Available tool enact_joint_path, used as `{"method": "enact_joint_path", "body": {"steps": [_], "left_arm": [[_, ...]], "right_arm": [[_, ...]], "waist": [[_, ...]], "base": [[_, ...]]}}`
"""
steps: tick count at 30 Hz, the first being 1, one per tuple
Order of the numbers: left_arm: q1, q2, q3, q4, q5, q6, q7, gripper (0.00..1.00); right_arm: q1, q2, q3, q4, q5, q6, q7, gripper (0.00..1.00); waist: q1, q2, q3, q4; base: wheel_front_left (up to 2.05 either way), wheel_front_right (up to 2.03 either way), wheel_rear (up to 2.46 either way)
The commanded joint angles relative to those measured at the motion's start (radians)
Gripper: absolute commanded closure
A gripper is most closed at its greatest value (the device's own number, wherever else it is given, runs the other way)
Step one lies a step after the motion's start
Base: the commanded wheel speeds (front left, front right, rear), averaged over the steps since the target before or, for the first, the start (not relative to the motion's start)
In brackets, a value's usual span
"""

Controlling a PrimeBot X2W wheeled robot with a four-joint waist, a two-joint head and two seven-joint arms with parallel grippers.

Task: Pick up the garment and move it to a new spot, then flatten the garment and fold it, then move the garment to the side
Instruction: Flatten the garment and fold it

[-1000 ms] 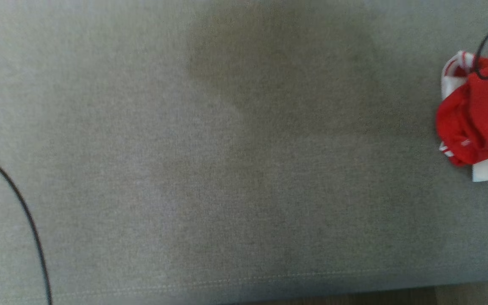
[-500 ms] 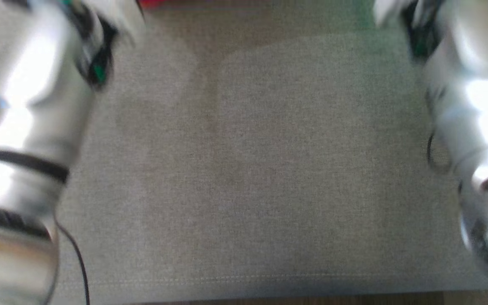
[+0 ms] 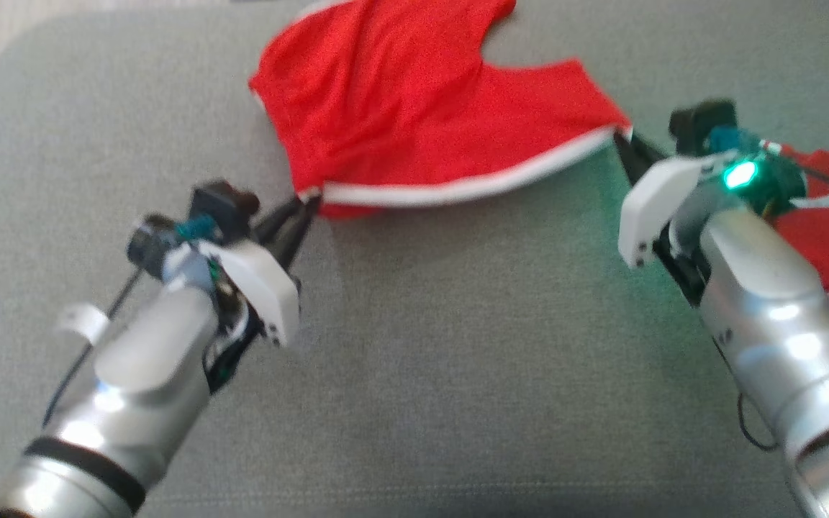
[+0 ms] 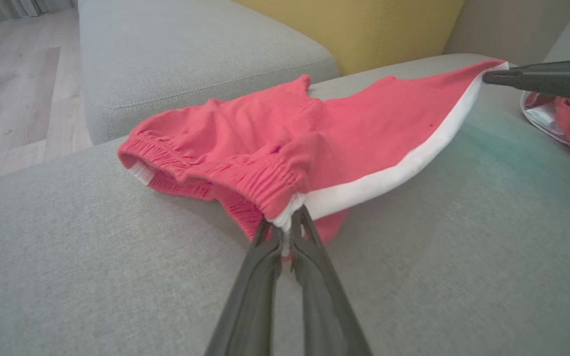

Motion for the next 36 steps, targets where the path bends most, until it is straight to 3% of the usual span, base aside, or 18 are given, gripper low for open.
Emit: {"method": "enact_joint_path", "body": {"steps": [1, 11, 18, 27, 36], "left_arm": [[-0.026, 0.037, 0.02, -0.034, 0.006, 0.002, -0.008, 1.0], [0.108, 0.059, -0.043, -0.095, 0.057, 0.001, -0.008, 1.0], [0.208, 0.095, -0.13, -0.18, 0.019, 0.001, 0.004, 1.0], [0.317, 0.175, -0.183, -0.384, -0.056, 0.003, 0.096, 1.0], [0.405, 0.265, -0.208, -0.643, -0.119, 0.04, 0.226, 1.0]], "right_arm": [[0.007, -0.012, 0.036, -0.044, 0.023, -0.001, 0.014, 1.0], [0.129, -0.198, 0.294, -0.253, 0.237, -0.001, 0.216, 1.0], [0.206, -0.378, 0.451, -0.45, 0.411, -0.001, 0.41, 1.0], [0.27, -0.565, 0.514, -0.639, 0.572, -0.001, 0.617, 1.0], [0.341, -0.73, 0.498, -0.819, 0.69, -0.001, 0.807, 1.0]], "waist": [[0.0001, 0.0, -0.036, -0.009], [0.0001, 0.0, -0.148, -0.043], [0.0001, 0.0, -0.218, -0.062], [0.0001, 0.0, -0.268, -0.075], [0.0001, 0.0, -0.282, -0.064]], "base": [[0.0, 0.0, 0.0], [0.0, 0.0, 0.0], [0.0, 0.0, 0.0], [0.0, 0.0, 0.0], [0.0, 0.0, 0.0]]}}
